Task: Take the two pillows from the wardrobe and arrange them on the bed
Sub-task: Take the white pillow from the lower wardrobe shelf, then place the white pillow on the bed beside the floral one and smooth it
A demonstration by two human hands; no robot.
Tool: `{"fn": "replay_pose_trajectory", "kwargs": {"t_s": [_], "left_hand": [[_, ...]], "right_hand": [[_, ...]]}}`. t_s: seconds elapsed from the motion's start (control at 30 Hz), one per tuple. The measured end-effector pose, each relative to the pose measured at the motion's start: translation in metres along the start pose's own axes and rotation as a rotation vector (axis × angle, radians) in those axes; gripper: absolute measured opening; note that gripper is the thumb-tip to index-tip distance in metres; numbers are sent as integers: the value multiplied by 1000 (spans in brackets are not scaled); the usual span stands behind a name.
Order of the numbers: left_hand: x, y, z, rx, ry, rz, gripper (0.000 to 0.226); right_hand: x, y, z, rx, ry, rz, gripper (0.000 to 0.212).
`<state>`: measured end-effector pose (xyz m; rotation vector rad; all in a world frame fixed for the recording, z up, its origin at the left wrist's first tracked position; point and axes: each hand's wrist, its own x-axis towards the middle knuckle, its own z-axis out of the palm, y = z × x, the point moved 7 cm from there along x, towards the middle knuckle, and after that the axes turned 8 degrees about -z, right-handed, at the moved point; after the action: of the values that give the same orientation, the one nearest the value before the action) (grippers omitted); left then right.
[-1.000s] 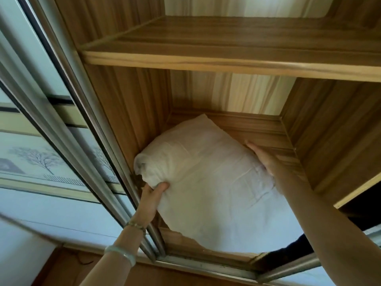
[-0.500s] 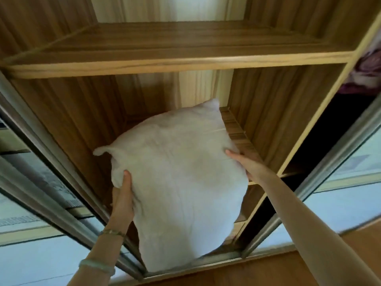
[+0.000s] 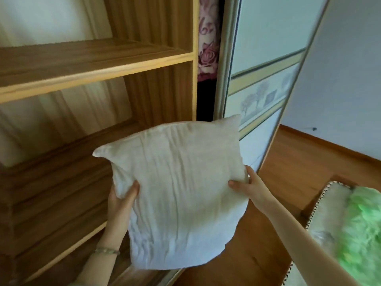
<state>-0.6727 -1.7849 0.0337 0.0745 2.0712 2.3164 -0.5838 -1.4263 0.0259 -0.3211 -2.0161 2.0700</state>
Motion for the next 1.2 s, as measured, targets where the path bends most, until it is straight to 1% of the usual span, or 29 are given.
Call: {"fn": "replay_pose_trajectory", "kwargs": {"t_s": [0.1,0.23,0.4,0.47,0.5,0.6,0.7,0.8,0.87,1.0,1.07,1.13,1.2], "left_hand": [[15,-6,60,-7,-114,18,57],[29,-13,159,1,-302,41,49],[37,-28,277,8,-428,55,54],[41,-37,326,33,-437,45,64],[46,-42,351,43,-437,34,67],[64,-49,424,50,-517,36,46],[90,-52,487,51,-550,18,35],[113,-51,548,62,-585,38,34],[126,-55,579,56,-605,19,37],[157,-72,641,82,-641,0,56],[175,-78,676,74,-657,-11,58],[195,-85,715,49,-674,-17,55],[216,-93,753,28,-692,-18,43]], "right_hand": [[-24,-2,-58,9,126,-26,63],[-47,-4,-139,32,308,-63,68],[-53,3,-234,38,485,-99,74],[-49,8,-274,63,555,-114,70],[-44,11,-293,77,575,-122,68],[-23,16,-347,97,617,-143,66],[-1,17,-396,95,643,-143,66],[23,14,-442,87,658,-145,70],[37,13,-465,71,664,-126,69],[69,16,-512,47,710,-127,63],[87,17,-535,40,741,-124,63],[107,23,-559,58,785,-122,64],[128,27,-583,68,811,-117,65]]}}
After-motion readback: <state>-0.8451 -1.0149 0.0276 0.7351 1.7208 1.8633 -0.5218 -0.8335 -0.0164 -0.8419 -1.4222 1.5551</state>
